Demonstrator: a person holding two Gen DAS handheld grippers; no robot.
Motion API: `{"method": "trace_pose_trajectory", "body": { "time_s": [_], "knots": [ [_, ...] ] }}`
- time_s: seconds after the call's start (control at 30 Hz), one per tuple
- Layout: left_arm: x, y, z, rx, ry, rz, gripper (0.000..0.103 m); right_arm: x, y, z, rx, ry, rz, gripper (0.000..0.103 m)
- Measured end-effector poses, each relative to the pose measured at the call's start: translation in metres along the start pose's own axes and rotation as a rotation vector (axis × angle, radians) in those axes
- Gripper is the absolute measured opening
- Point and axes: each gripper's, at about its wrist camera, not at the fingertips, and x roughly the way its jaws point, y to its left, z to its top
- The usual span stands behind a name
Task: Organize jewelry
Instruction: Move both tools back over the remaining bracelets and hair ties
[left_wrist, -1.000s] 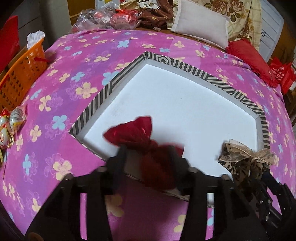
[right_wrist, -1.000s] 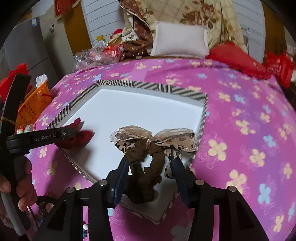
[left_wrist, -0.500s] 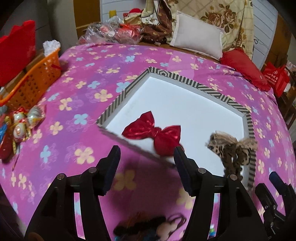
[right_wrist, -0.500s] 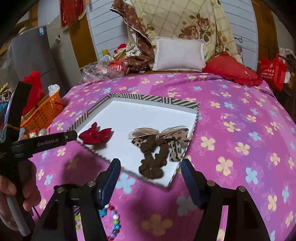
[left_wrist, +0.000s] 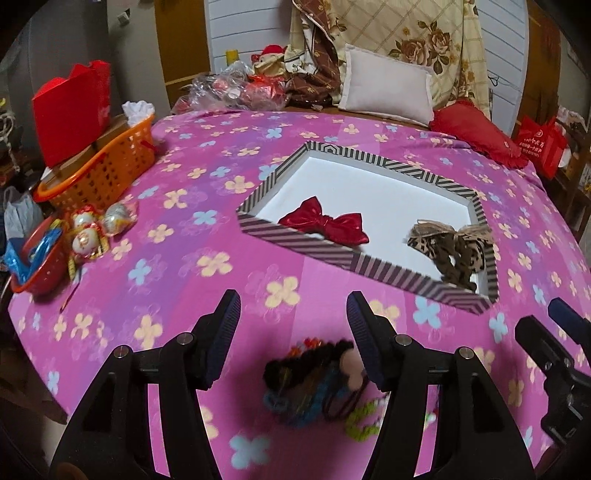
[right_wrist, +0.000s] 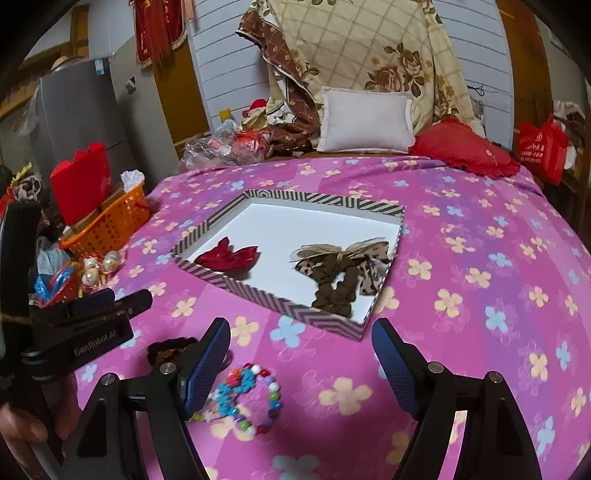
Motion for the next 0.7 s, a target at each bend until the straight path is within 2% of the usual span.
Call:
{"method": "trace_pose_trajectory", "body": {
  "time_s": [0.13,0.53,0.7],
  "knots": [
    [-0.013,0.004,-0.012,-0.005,-0.021,0.014,0.060,-0.010,0.005,-0.008,-0.004,-0.003,-0.004,0.084],
    [-0.033,0.014,-0.042,-0.019,-0.021,0.028,0.060,-0.029,0.016,-0.032,-0.037,0.002,0.007,0.084],
    [-0.038,0.017,-0.051,-0.023,-0.020,0.027,0.060,-0.033,0.024,-0.042,-0.068,0.004,-0.014,0.084]
  ]
}}
